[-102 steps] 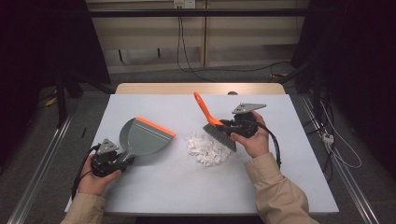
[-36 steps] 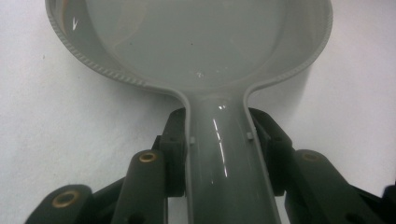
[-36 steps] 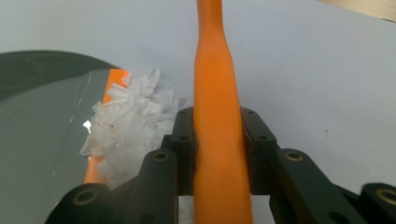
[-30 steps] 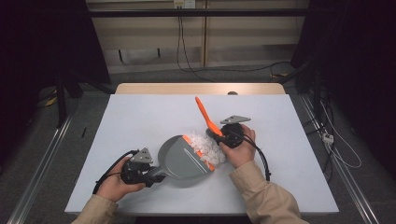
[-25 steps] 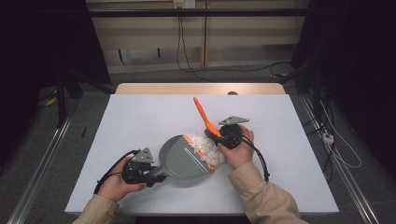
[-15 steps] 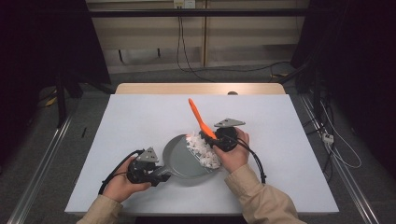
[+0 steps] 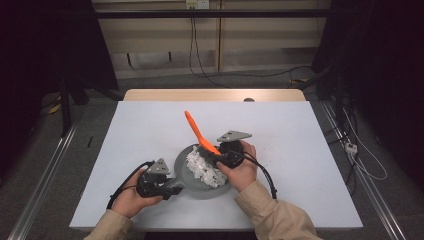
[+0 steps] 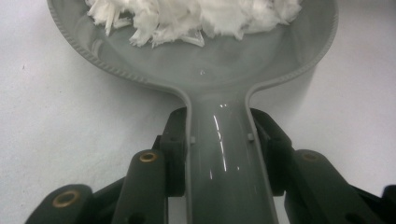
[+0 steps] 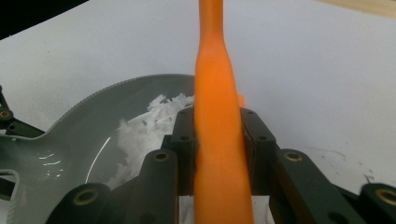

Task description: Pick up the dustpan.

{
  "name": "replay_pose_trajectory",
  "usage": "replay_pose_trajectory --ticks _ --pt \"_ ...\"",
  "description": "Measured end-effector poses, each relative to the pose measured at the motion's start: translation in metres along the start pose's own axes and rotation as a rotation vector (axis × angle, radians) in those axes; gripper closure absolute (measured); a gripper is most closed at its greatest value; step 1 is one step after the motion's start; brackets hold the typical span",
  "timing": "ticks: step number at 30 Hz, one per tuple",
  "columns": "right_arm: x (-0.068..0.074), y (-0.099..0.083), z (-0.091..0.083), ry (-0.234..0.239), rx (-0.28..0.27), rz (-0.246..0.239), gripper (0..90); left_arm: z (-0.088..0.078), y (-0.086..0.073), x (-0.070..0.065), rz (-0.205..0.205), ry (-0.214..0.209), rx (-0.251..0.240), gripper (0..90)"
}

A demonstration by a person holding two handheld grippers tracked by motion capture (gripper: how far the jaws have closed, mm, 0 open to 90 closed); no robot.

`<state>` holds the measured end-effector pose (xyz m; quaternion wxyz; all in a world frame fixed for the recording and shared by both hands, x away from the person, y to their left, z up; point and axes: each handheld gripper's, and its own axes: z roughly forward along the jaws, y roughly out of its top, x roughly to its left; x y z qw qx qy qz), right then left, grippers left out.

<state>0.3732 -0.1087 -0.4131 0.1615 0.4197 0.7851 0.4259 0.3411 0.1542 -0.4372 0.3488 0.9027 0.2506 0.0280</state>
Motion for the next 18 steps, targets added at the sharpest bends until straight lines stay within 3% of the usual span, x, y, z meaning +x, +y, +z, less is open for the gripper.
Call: replay_pose_trajectory --ticks 1,3,6,8,10,11,15,16,18 --pt "0.001 0.000 0.000 0.010 -0.010 -0.010 71.3 0.000 0.000 -0.001 -0.002 0.018 0.000 62.3" --pt "0.002 0.003 -0.001 0.028 -0.024 -0.003 71.3 0.000 -0.001 0.001 -0.005 0.006 -0.002 62.3" --pt "-0.002 0.008 -0.007 0.017 -0.044 -0.003 71.3 0.000 -0.002 0.001 -0.003 0.027 0.006 62.1" --pt "-0.007 0.010 -0.010 0.011 -0.056 0.008 71.3 0.000 -0.003 0.001 -0.011 0.003 -0.003 59.3" --pt "-0.012 0.011 -0.014 0.004 -0.070 0.027 71.3 -0.002 -0.002 -0.001 -0.014 0.030 -0.011 55.0" --pt "-0.014 0.011 -0.015 0.000 -0.075 0.031 71.3 -0.003 -0.002 0.000 -0.008 0.010 -0.008 54.1" --pt "-0.023 0.011 -0.018 -0.022 -0.096 0.040 71.3 0.000 -0.001 -0.001 -0.019 0.030 -0.002 50.4" --pt "-0.025 0.011 -0.018 -0.026 -0.098 0.044 71.3 0.000 -0.001 -0.001 -0.016 0.053 0.008 50.2" --pt "-0.030 0.009 -0.017 -0.032 -0.100 0.053 71.3 0.003 -0.001 -0.001 -0.019 0.040 0.002 50.5"
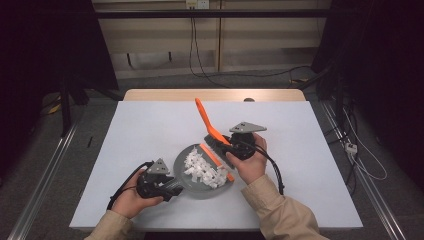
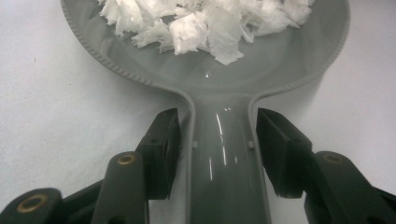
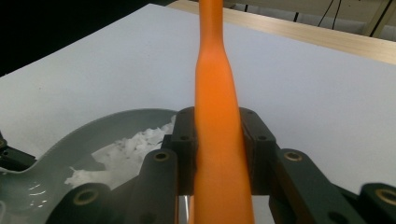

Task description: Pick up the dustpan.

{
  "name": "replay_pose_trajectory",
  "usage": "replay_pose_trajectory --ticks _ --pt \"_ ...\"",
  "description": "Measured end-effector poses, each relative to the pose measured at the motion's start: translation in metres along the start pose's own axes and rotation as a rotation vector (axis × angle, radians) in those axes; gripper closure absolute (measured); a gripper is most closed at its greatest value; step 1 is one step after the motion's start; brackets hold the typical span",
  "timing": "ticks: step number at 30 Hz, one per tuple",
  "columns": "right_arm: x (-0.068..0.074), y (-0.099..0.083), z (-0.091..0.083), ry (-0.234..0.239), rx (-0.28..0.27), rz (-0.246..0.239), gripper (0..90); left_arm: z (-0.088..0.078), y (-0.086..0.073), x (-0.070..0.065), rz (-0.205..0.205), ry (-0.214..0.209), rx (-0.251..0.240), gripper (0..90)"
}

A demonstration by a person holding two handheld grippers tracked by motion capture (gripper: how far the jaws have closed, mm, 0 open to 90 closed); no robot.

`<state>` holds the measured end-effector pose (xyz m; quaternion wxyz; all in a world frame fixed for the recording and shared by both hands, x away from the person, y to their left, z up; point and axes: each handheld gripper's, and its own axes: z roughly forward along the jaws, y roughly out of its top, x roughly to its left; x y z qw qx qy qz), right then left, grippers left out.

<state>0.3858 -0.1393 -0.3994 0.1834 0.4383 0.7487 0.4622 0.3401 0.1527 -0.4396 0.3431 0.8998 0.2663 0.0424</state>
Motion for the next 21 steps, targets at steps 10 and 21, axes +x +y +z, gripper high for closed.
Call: replay_pose_trajectory --ticks 10,21 --pt "-0.020 -0.012 0.012 -0.036 0.035 0.030 71.2 0.002 0.000 0.000 -0.002 0.000 0.000 62.7" --pt "-0.023 -0.009 0.013 -0.063 0.151 -0.056 64.8 0.001 -0.001 0.001 0.008 -0.014 0.005 62.9"
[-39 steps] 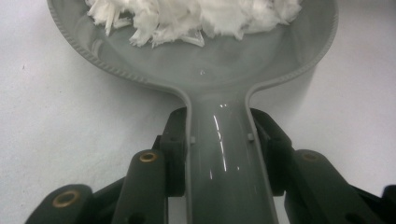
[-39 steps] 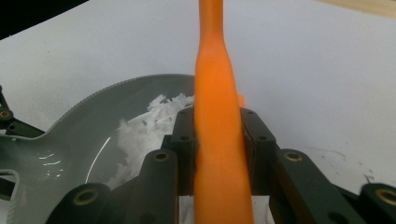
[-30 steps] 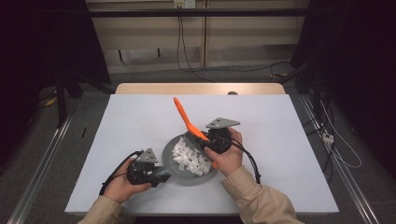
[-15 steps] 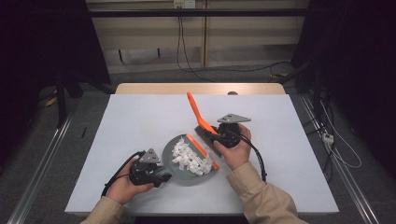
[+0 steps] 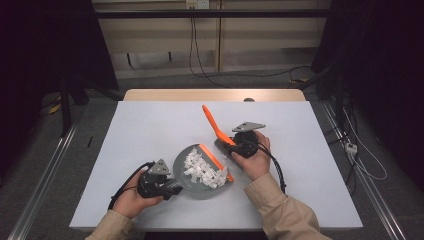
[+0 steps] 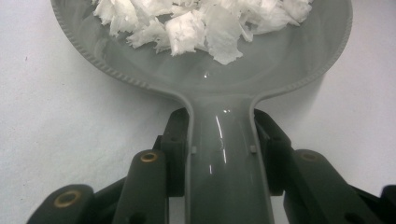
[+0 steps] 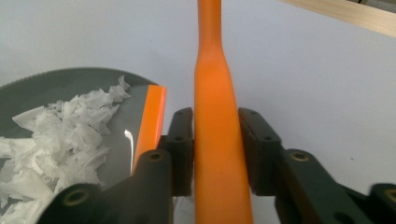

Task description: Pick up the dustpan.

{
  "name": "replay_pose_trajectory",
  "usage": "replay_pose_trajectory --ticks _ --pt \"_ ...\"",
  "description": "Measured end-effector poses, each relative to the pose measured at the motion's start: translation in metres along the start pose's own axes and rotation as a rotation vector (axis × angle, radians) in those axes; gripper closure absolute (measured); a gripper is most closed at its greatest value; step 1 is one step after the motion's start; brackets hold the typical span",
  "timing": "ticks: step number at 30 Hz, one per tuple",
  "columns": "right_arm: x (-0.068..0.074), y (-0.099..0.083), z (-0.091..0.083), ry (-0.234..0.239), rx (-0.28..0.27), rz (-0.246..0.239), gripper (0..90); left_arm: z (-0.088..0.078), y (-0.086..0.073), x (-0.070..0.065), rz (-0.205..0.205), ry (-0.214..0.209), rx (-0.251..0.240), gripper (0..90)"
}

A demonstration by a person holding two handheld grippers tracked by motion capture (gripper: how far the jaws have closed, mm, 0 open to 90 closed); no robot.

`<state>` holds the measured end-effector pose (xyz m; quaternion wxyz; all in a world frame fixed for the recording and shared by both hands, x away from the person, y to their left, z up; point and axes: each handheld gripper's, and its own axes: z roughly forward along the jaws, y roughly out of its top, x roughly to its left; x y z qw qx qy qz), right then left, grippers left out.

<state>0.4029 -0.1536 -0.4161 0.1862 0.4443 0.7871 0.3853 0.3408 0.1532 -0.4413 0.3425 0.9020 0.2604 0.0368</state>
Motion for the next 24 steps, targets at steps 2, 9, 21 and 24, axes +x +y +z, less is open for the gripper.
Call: replay_pose_trajectory --ticks 2,9,21,24 --pt "0.001 0.003 0.000 0.013 0.025 -0.003 64.8 0.000 0.000 0.000 -0.008 -0.001 -0.002 62.8" --pt "0.009 0.006 0.001 0.015 0.102 -0.019 71.7 0.000 0.001 0.000 -0.005 0.000 0.005 62.9" --pt "0.023 0.010 -0.008 0.165 -0.055 0.075 71.7 0.001 0.001 -0.001 -0.006 0.007 0.000 63.0" --pt "0.019 0.010 -0.011 0.151 -0.078 0.074 71.7 0.001 0.001 -0.001 -0.009 0.005 0.000 62.9"
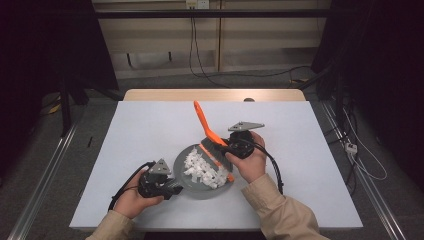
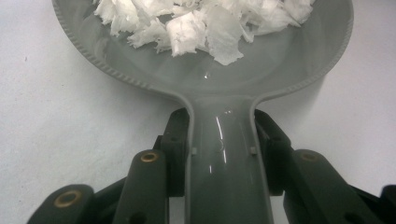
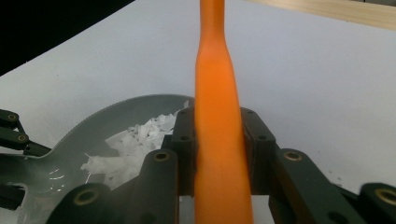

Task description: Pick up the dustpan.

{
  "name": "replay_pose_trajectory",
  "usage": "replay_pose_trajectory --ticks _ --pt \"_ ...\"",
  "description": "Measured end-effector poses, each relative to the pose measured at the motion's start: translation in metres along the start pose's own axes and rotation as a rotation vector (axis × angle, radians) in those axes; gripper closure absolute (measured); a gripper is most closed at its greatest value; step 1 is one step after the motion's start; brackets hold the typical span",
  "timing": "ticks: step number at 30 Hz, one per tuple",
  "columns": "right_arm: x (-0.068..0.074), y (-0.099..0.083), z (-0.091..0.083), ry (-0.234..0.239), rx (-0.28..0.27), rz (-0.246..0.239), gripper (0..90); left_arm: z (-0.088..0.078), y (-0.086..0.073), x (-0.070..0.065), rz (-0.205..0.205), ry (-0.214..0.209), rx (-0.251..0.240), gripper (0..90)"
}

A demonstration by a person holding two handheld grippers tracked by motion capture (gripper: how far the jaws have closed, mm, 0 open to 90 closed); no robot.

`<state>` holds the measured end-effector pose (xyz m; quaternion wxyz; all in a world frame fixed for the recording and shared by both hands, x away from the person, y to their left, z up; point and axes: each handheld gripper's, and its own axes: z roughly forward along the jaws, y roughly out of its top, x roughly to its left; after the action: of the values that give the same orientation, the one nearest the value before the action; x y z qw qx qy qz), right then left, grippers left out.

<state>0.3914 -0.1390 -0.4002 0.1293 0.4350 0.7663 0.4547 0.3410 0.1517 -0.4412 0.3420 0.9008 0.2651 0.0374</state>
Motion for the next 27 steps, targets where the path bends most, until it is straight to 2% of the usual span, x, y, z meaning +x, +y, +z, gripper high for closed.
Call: replay_pose_trajectory --ticks 3,5,11,12,15,19,20,24,25,27 --pt "-0.006 -0.001 -0.001 0.028 -0.024 0.043 71.7 0.000 0.000 0.000 -0.001 -0.002 0.002 63.0" --pt "-0.007 -0.001 0.000 0.032 -0.030 0.037 71.7 0.000 0.000 0.001 -0.001 -0.003 0.002 63.0" --pt "-0.018 -0.004 0.004 -0.006 -0.013 0.046 71.7 -0.001 0.000 0.001 0.002 0.016 0.005 63.0" --pt "-0.019 -0.005 0.004 -0.018 -0.013 0.043 71.7 -0.001 -0.001 0.001 -0.004 0.000 -0.002 63.0" --pt "-0.025 -0.006 0.003 -0.099 -0.006 -0.002 71.7 -0.001 -0.001 0.002 -0.009 -0.002 -0.004 63.0" --pt "-0.030 -0.015 0.009 -0.136 0.022 -0.015 71.7 -0.001 -0.001 0.002 -0.009 -0.003 -0.001 63.0" --pt "-0.029 -0.017 0.011 -0.127 0.004 -0.023 71.7 -0.001 -0.001 0.002 -0.015 -0.003 -0.005 63.0" --pt "-0.018 -0.019 0.012 -0.060 0.012 -0.016 71.8 -0.001 -0.001 0.002 -0.017 -0.006 -0.002 63.0" --pt "-0.012 -0.019 0.013 -0.052 0.021 -0.040 71.8 -0.001 0.000 0.002 -0.018 -0.006 -0.002 63.0" --pt "-0.004 -0.019 0.014 -0.013 0.019 -0.030 71.7 0.000 0.000 0.002 -0.016 -0.005 -0.004 63.0"
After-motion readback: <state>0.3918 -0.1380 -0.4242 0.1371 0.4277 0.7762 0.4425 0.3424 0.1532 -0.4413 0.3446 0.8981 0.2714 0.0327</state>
